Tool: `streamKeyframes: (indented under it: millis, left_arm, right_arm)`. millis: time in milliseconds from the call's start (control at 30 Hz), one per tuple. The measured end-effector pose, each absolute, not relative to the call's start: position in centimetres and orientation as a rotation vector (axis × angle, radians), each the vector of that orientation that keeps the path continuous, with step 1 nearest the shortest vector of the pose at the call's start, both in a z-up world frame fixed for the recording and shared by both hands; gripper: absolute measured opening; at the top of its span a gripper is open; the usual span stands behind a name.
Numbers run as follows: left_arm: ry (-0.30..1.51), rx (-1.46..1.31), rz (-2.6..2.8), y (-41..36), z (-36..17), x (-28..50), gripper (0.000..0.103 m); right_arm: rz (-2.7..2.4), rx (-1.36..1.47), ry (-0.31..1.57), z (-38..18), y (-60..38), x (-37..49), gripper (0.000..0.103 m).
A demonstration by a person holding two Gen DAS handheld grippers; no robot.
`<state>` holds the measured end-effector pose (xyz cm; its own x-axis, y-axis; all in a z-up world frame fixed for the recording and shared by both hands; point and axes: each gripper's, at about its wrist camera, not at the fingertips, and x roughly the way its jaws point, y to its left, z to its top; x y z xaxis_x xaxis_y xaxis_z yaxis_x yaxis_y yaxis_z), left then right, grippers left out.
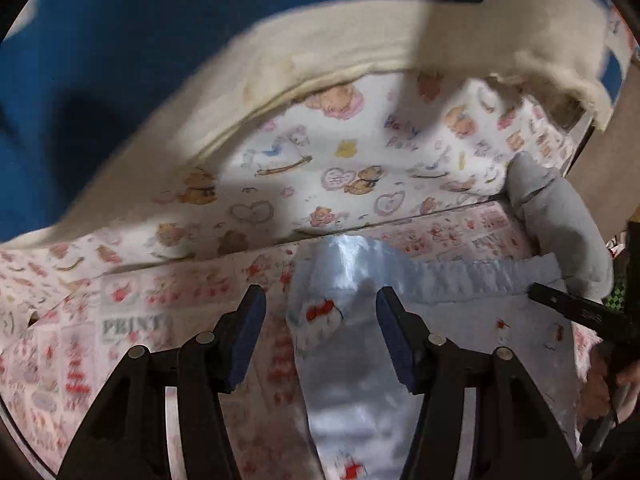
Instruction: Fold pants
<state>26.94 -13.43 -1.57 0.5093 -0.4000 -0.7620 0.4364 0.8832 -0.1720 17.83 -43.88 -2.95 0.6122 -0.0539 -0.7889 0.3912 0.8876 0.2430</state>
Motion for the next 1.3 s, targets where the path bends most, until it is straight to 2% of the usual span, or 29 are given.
streamKeyframes:
  millis: [67, 167, 200, 267, 400, 800, 933, 1033, 1067, 1100, 1133, 1167, 1200, 1233, 1300]
  left_arm:
    - [0.874, 0.040, -0.504, -13.8, -2.3, 27.5, 0.056]
    - [0.898, 0.031, -0.543, -14.5, -3.4, 28.2, 0.054]
    - [0.915, 0.021, -0.565, -14.7, -3.8, 28.3, 0.035]
    - [0.946, 0.013, -0.598, -15.1, -4.6, 28.3, 0.009]
    - [0.912, -0.005, -0.592, -14.4, -4.0, 27.8, 0.004]
    - [0.700, 0.029, -0.380, -9.2, 2.0, 27.3, 0.004]
    - [0.702, 0.066, -0.347, -9.2, 1.6, 29.0, 0.005]
    - [0.687, 0.049, -0.325, -8.8, 1.5, 28.9, 0.010]
    - [0.676, 0.047, -0.330, -8.6, 1.6, 28.6, 0.021]
    - [0.672, 0.057, -0.325, -8.4, 1.7, 28.2, 0.047]
    - [0.668, 0.067, -0.312, -8.2, 1.8, 27.7, 0.061]
    - [0.656, 0.070, -0.301, -8.0, 1.9, 27.3, 0.074]
    - [0.641, 0.070, -0.296, -7.8, 2.1, 26.7, 0.074]
    - [0.638, 0.074, -0.295, -7.6, 2.3, 26.2, 0.074]
    - [0.649, 0.067, -0.288, -6.9, 2.6, 25.3, 0.074]
  right_arm:
    - [-0.257, 0.392, 0.866, -3.0, -43.7, 17.5, 0.034]
    - [-0.160, 0.343, 0.847, -3.4, -43.2, 17.2, 0.006]
    - [-0.128, 0.323, 0.826, -3.4, -43.2, 17.0, 0.006]
    - [-0.085, 0.305, 0.818, -3.4, -43.3, 17.1, 0.004]
    - [0.030, 0.357, 0.815, -3.1, -43.8, 17.5, 0.003]
    - [0.109, 0.180, 0.677, 1.9, -38.4, 22.9, 0.002]
    - [0.108, 0.117, 0.662, 2.0, -37.2, 25.3, 0.002]
    - [0.024, 0.064, 0.612, 2.3, -37.0, 24.9, 0.003]
    - [0.027, 0.059, 0.592, 2.4, -37.2, 24.8, 0.009]
    - [0.013, 0.055, 0.577, 2.6, -37.4, 24.3, 0.022]
    - [-0.011, 0.049, 0.556, 2.8, -37.7, 23.7, 0.033]
    - [-0.029, 0.034, 0.524, 3.2, -38.0, 23.0, 0.058]
    - [-0.050, 0.024, 0.504, 3.5, -38.3, 22.2, 0.079]
    - [-0.069, 0.015, 0.487, 3.9, -38.8, 21.6, 0.082]
    - [-0.078, 0.020, 0.478, 4.8, -39.6, 20.3, 0.082]
